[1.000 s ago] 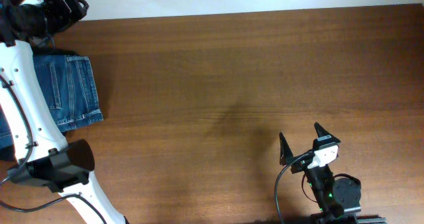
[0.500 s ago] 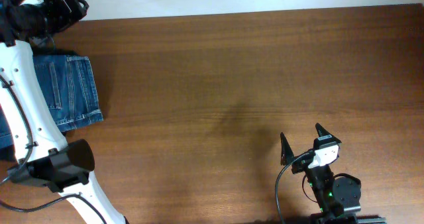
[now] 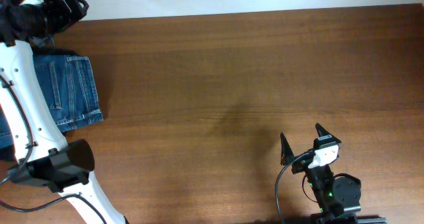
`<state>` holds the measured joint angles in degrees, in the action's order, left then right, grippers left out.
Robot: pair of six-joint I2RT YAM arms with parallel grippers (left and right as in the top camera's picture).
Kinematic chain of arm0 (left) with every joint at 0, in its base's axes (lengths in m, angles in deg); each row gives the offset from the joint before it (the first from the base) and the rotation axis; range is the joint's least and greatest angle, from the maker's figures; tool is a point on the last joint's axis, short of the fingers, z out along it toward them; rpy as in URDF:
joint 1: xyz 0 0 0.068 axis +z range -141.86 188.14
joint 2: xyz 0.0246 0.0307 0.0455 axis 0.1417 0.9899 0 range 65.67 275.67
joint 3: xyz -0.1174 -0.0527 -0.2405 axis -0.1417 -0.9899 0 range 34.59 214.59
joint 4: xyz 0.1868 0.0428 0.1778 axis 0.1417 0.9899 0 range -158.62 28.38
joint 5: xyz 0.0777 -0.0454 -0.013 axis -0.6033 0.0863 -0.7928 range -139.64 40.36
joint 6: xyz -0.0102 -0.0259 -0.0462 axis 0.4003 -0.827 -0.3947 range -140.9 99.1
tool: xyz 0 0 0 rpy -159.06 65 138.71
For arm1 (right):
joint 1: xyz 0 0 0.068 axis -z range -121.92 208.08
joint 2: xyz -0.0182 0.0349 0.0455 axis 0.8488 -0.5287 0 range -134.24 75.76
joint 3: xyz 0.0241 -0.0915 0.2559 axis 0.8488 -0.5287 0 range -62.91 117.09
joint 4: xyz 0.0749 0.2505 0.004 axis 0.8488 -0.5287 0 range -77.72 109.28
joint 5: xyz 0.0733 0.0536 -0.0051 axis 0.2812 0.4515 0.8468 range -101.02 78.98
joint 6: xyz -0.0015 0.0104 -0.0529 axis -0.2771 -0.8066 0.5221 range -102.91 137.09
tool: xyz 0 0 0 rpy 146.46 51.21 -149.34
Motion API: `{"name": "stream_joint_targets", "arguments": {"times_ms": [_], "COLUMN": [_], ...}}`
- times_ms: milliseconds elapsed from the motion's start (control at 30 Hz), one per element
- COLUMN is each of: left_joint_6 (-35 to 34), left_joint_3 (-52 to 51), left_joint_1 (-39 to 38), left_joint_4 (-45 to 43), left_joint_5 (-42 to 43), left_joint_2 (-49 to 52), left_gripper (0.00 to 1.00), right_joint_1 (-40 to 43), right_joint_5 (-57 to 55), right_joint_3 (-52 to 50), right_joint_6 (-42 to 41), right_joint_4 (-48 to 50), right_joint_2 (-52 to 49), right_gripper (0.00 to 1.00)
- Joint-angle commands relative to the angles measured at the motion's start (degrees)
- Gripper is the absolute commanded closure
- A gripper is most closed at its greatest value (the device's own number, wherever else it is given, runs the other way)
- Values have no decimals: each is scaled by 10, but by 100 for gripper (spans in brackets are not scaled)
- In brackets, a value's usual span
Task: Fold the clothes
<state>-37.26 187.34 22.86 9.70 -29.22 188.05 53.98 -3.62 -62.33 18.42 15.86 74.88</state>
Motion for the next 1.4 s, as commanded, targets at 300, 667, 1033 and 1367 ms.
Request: {"name": "stream_joint_targets", "arguments": {"times_ms": [300, 667, 1033, 1367], "left_joint_6": [-3, -3, -3, -3], "left_joint_3": [-1, -1, -240, -680], "left_joint_1": [-1, -1, -1, -64], "left_joint_4": [40, 52, 98, -50], "left_joint_5": [-7, -9, -40, -83], "left_joint_2": [-90, -297, -542, -747], "left_gripper": [1, 1, 1, 1], "right_joint_1": [5, 5, 5, 5], "right_joint_5": [-5, -5, -5, -5], "right_joint_3": [-3, -3, -3, -3], "right_joint_6": [-1, -1, -1, -1], "right_joint_4": [-3, -3, -3, -3], "right_joint_2": [6, 6, 6, 6], "right_gripper": [1, 1, 1, 1]}}
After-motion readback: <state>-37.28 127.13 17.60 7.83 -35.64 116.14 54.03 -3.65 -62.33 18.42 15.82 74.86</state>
